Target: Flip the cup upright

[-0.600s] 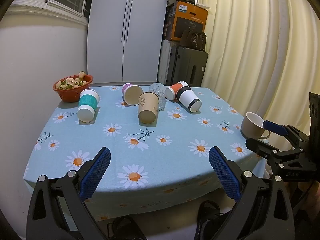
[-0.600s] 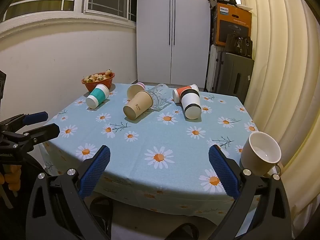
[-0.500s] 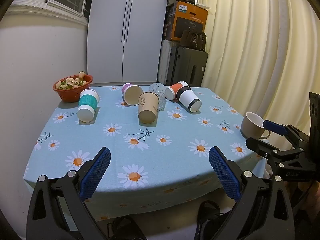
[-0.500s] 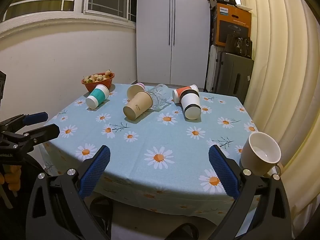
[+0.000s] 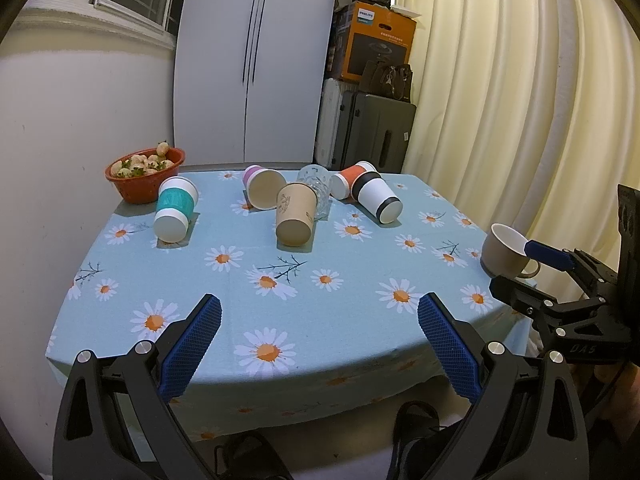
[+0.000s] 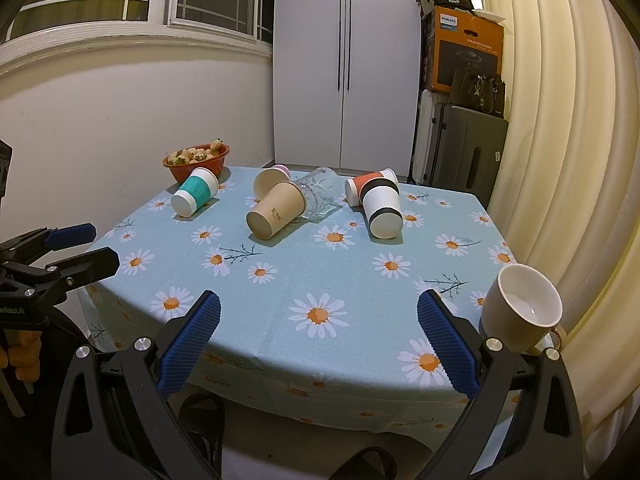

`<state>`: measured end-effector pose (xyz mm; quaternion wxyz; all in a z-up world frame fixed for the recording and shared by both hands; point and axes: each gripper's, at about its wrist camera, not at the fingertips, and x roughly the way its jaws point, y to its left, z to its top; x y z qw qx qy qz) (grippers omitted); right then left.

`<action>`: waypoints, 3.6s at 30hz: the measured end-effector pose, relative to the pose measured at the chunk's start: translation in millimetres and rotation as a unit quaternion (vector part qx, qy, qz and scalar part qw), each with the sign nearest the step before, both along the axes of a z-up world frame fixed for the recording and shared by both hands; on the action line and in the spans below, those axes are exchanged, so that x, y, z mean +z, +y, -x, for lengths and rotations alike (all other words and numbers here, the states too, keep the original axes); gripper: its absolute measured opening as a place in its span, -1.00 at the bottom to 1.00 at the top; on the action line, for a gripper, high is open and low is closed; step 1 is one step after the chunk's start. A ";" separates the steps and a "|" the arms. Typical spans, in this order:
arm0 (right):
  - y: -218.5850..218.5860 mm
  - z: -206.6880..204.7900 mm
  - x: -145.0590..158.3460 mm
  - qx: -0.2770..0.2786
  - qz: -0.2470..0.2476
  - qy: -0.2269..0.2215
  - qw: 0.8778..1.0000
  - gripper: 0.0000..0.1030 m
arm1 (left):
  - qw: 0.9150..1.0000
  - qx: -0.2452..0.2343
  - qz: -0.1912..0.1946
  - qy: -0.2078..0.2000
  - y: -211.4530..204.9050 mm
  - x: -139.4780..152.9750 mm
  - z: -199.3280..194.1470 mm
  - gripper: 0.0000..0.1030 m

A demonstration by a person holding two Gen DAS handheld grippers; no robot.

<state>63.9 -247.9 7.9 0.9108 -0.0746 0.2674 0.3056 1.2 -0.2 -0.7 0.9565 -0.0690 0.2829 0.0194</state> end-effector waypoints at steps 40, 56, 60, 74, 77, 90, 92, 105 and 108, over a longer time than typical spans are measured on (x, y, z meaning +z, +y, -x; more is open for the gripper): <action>72.6 -167.2 3.8 0.077 0.015 0.100 0.992 0.90 | 0.966 -0.024 0.067 0.250 60.3 -25.9 -272.2 0.84; 65.1 -192.8 -19.8 0.085 0.006 0.142 0.986 0.90 | 0.942 -0.023 0.024 0.334 60.4 -68.6 -322.1 0.11; 62.7 -191.9 -19.4 0.083 0.003 0.144 0.986 0.90 | 0.942 -0.024 0.023 0.333 59.0 -65.0 -319.2 0.10; 27.0 -166.1 8.3 0.070 -0.061 0.159 0.983 0.90 | 0.930 -0.022 0.146 0.337 44.4 -46.1 -265.3 0.10; 21.1 -157.5 12.1 0.071 -0.066 0.158 0.983 0.90 | 0.921 -0.009 0.186 0.341 43.4 -50.9 -245.8 0.10; 10.8 -130.8 -1.0 0.084 -0.063 0.181 0.978 0.90 | 0.906 0.047 0.249 0.340 26.2 -77.1 -187.2 0.10; 10.4 -127.6 -3.5 0.085 -0.062 0.184 0.977 0.90 | 0.904 0.048 0.252 0.343 26.5 -80.6 -183.8 0.12; 12.5 -125.7 -9.6 0.083 -0.053 0.189 0.977 0.90 | 0.909 0.050 0.234 0.341 25.3 -73.0 -179.5 0.43; 12.3 -125.8 -10.2 0.083 -0.052 0.189 0.977 0.90 | 0.912 0.047 0.232 0.336 26.7 -67.8 -178.4 0.43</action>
